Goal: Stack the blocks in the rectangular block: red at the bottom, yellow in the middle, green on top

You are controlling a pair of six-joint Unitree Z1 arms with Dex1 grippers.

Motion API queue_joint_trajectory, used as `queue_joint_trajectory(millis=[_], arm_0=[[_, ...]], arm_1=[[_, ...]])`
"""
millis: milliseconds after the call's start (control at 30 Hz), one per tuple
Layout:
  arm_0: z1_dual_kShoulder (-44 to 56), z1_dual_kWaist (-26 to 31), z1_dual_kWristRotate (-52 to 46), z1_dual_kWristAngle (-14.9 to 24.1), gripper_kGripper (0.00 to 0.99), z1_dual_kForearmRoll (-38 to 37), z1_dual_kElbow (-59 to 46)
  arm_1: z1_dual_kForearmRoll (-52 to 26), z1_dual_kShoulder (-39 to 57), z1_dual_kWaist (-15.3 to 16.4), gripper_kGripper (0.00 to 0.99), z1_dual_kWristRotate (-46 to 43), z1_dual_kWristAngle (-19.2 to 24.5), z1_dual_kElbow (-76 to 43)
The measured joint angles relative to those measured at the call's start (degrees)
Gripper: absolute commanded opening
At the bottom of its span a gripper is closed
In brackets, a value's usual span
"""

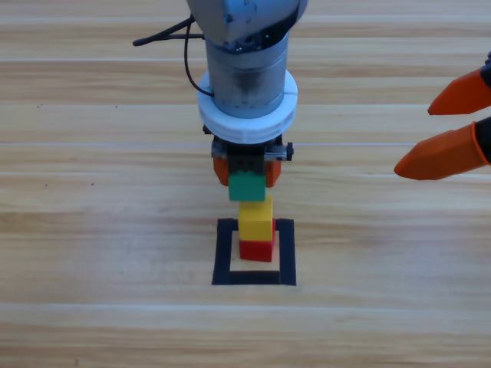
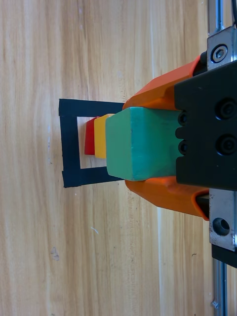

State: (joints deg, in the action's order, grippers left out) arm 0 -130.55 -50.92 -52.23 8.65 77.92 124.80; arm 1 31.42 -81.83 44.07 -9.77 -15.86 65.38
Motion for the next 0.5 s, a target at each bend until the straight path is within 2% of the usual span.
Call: queue_joint_trajectory(millis=[500], arm_0=[[-0.89,-2.15,-1.8,0.0,0.0,-0.01,-0.01]], arm_1=[[0.36,-2.68,0.0,0.982,-0.26,0.0,0.3]])
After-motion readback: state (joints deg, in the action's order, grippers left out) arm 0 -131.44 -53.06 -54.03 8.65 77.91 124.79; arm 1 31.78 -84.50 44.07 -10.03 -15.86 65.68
